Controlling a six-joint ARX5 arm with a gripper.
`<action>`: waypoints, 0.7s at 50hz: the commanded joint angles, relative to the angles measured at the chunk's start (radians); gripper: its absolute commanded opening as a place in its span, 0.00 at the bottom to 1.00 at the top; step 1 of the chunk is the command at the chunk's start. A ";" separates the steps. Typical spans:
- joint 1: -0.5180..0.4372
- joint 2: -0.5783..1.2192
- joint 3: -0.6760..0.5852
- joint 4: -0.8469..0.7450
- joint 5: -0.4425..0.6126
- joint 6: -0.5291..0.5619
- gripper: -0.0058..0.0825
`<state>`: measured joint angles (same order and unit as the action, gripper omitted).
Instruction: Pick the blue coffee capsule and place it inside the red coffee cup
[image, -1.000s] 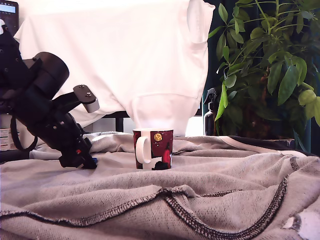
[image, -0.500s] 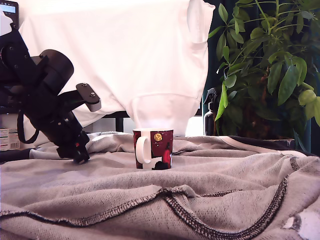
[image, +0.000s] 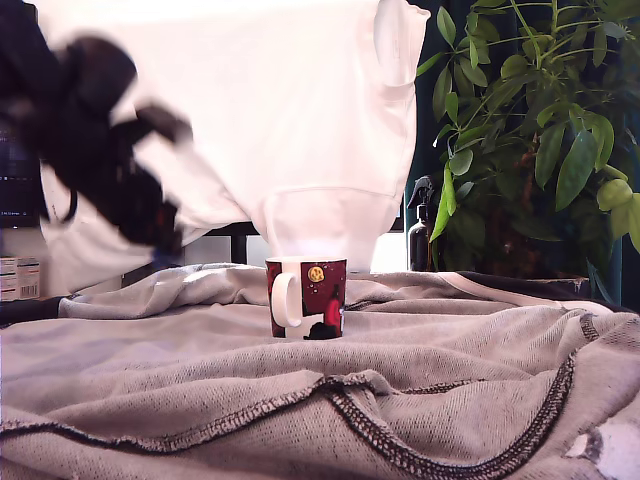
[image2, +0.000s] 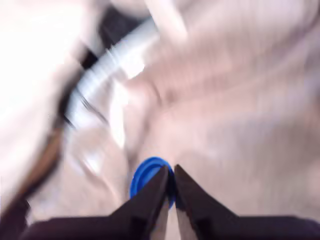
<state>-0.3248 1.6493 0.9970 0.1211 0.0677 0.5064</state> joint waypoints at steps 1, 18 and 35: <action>0.001 -0.047 0.004 -0.016 0.056 -0.060 0.04; -0.002 -0.104 0.004 -0.041 0.536 -0.335 0.04; -0.034 -0.072 0.004 -0.037 0.668 -0.387 0.04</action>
<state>-0.3393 1.5333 1.0122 0.0772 0.7258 0.1280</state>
